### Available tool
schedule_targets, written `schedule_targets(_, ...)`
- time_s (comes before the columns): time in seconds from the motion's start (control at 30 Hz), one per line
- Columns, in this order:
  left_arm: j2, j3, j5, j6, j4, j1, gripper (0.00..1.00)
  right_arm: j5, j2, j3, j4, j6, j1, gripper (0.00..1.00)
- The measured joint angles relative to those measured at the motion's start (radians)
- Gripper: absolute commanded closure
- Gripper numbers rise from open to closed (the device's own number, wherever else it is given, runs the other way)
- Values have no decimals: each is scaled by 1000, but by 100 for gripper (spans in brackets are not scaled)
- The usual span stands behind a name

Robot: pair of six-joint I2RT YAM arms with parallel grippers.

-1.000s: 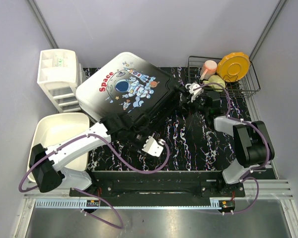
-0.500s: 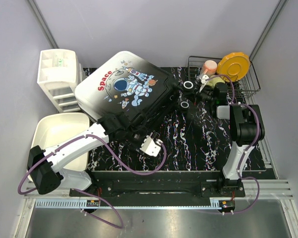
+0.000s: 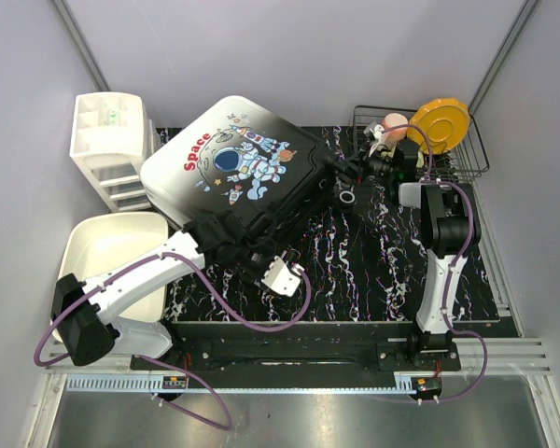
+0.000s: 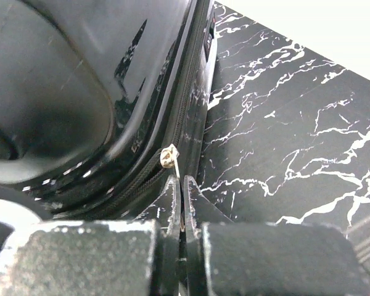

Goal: Open, take out, and arrange the luggage

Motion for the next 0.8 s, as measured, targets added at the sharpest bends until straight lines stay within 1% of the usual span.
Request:
schedule_targets(0.1,3,3,2,2,-5,0,94,25,19,41,-21,-2,23,100)
schedule_targets(0.2,8,7,3,3,-9,0,91,49,37,81,-57,-4,41,100)
schedule_targets(0.27,11,11,3,1,-13,0,77,51,37,97,-96,-3,46,90)
schedule_targets(0.3,11,12,3,0,-13,0,67,52,37,100,-109,-5,46,75)
schedule_targets(0.33,12,13,2,-3,-13,1,57,54,36,103,-125,-11,46,67)
schedule_targets(0.37,13,14,1,-10,-13,1,39,59,32,104,-140,-15,46,59)
schedule_targets(0.4,16,19,0,-19,-16,0,35,81,23,104,-164,-28,48,47)
schedule_targets(0.43,20,26,0,-29,-22,0,32,112,6,101,-201,-50,48,40)
schedule_targets(0.47,30,35,0,-48,-40,1,29,133,-11,97,-224,-66,50,36)
schedule_targets(0.5,42,46,-1,-72,-62,0,23,161,-41,87,-264,-85,51,33)
schedule_targets(0.53,50,60,-2,-97,-82,0,20,191,-81,72,-297,-112,51,26)
schedule_targets(0.57,57,72,4,-117,-100,0,18,208,-124,62,-333,-134,43,23)
schedule_targets(0.6,61,82,8,-138,-113,0,5,224,-171,55,-377,-156,34,20)
schedule_targets(0.67,69,109,21,-182,-145,-1,1,267,-272,49,-461,-218,19,14)
schedule_targets(0.73,69,138,21,-220,-176,0,1,302,-354,49,-536,-264,3,11)
schedule_targets(0.77,69,160,16,-242,-188,7,1,320,-400,49,-581,-287,-5,5)
schedule_targets(0.8,68,180,13,-261,-195,18,1,336,-437,50,-620,-309,-8,4)
